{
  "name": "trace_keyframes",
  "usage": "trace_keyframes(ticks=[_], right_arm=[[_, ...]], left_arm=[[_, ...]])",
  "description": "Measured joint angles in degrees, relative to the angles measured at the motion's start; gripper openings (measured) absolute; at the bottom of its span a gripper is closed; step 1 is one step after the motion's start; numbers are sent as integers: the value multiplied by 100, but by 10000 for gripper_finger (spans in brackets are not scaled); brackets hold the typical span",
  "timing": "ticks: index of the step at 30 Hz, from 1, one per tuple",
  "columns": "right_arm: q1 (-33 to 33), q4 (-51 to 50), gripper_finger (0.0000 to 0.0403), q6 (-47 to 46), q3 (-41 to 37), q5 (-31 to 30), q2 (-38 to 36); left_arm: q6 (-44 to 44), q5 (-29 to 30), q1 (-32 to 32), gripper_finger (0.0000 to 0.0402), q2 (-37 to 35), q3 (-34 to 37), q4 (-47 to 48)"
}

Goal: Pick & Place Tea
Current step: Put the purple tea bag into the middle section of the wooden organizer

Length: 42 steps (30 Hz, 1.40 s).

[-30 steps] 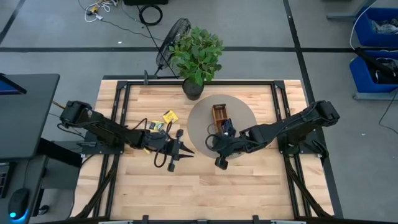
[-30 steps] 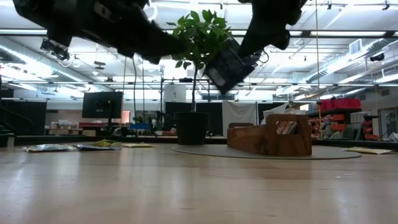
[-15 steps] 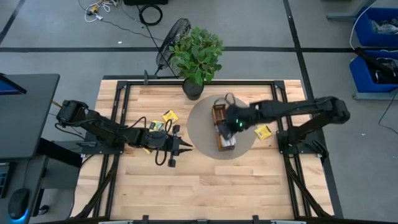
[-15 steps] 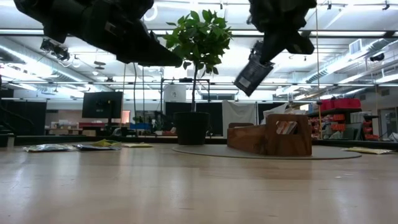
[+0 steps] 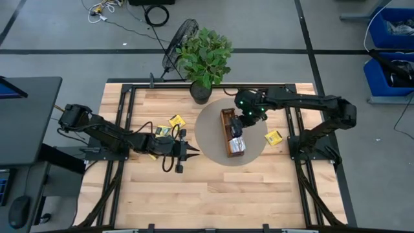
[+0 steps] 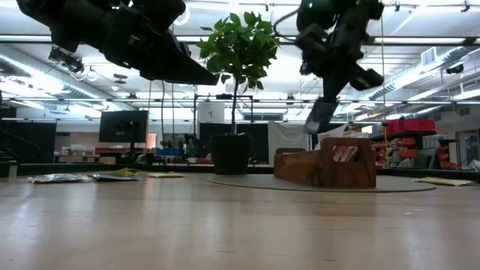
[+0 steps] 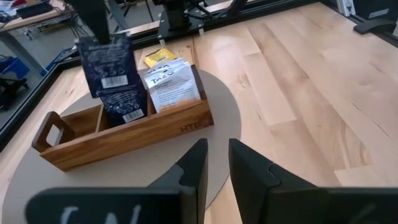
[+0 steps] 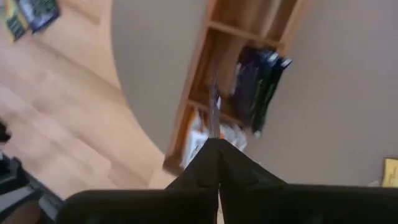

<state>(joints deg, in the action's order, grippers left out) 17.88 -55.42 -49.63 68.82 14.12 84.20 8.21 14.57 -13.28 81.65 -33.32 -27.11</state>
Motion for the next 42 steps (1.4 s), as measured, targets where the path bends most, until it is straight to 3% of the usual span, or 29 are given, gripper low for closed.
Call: trace_keyframes(ticks=[11, 18, 33, 42], right_arm=[[613, 290, 0, 206, 0, 231, 358], [536, 237, 0, 259, -1, 579, 770], [683, 79, 0, 412, -2, 449, 1065], [624, 380, 39, 753, -2, 451, 1113]], left_arm=[[-2, -2, -2, 69, 4, 0, 0], [-28, -11, -2, 69, 7, 0, 175], [-151, -9, -2, 69, 7, 0, 188], [-155, -8, -2, 69, 7, 0, 263]])
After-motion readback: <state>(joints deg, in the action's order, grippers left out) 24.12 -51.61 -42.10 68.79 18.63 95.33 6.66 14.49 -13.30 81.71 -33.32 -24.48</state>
